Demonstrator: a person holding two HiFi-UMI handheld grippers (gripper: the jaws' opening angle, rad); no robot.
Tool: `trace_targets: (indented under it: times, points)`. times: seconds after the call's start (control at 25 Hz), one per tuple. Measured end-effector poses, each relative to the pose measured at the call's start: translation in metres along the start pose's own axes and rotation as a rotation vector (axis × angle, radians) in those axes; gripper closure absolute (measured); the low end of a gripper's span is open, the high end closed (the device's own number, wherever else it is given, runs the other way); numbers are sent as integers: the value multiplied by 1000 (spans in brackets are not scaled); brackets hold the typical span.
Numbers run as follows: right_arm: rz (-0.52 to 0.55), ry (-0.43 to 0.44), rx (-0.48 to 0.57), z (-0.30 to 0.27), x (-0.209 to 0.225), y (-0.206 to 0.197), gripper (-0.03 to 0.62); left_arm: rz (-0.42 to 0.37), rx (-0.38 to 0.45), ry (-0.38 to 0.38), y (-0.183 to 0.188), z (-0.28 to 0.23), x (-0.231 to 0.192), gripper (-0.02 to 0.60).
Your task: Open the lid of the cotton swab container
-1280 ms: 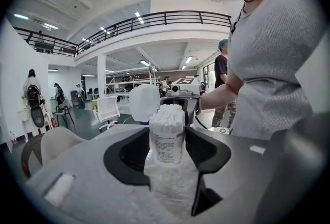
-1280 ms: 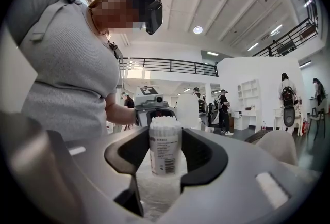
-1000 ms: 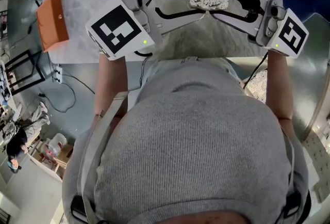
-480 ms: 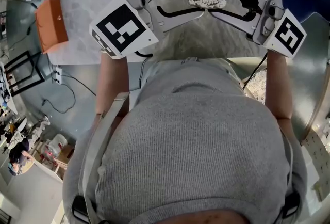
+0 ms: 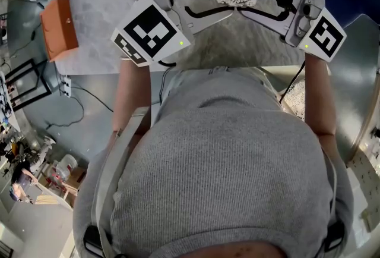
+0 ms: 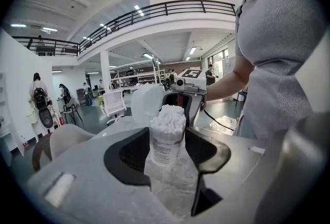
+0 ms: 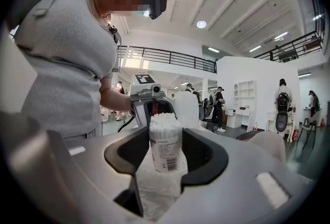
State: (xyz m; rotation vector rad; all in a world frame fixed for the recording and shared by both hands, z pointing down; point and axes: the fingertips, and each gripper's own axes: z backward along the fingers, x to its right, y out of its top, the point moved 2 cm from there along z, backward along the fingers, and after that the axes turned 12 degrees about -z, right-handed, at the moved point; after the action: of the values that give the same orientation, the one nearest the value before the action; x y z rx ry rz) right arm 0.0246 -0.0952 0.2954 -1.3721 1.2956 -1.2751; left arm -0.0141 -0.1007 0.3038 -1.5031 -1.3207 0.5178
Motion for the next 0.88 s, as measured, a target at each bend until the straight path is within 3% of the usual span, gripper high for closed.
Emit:
trace_targets:
  times: [0.88]
  points:
    - [-30, -49, -103, -4, 11, -43, 391, 21, -117, 26, -38, -22, 9, 362]
